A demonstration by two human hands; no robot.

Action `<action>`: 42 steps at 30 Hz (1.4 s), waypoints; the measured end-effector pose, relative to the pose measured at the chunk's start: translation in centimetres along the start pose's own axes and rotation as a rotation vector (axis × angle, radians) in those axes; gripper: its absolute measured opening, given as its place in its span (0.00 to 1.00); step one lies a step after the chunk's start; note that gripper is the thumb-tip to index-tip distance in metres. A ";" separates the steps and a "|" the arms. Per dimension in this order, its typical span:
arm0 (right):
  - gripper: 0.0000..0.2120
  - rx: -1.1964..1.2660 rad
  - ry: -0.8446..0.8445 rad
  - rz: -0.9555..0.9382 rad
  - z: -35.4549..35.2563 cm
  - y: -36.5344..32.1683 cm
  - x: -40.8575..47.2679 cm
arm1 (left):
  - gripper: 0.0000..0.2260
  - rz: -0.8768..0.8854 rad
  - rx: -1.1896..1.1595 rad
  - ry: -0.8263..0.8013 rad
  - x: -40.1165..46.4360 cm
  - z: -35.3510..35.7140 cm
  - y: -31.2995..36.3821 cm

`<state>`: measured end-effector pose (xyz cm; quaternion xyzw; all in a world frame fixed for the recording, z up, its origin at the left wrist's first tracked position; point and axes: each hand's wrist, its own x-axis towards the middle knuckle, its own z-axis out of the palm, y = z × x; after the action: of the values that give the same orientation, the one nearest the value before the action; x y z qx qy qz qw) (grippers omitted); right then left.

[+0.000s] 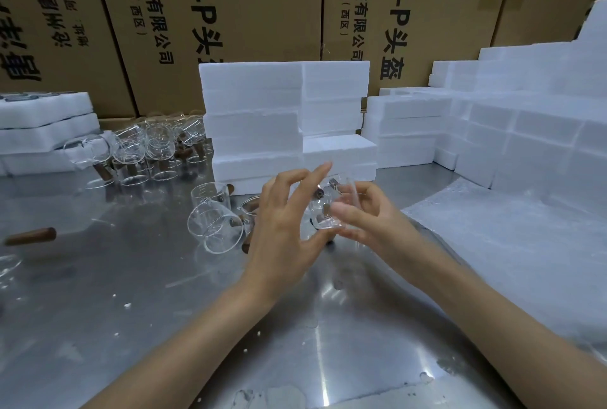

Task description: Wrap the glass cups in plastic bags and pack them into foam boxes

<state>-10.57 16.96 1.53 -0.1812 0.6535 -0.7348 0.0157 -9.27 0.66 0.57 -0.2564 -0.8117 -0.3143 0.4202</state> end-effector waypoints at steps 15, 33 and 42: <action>0.27 0.248 -0.130 0.186 -0.5 -0.9 0.2 | 0.26 -0.029 -0.094 0.078 0.6 -0.9 0.0; 0.24 0.192 -0.055 0.199 -0.1 -1.0 -0.2 | 0.41 -0.142 -0.146 -0.024 0.2 -0.5 0.4; 0.28 0.119 -0.045 0.140 0.0 -0.8 0.0 | 0.27 -0.075 -0.089 0.069 0.6 -0.9 -0.1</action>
<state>-10.44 17.08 2.30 -0.1504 0.6191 -0.7652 0.0923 -9.15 0.07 1.42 -0.2335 -0.7910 -0.3743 0.4238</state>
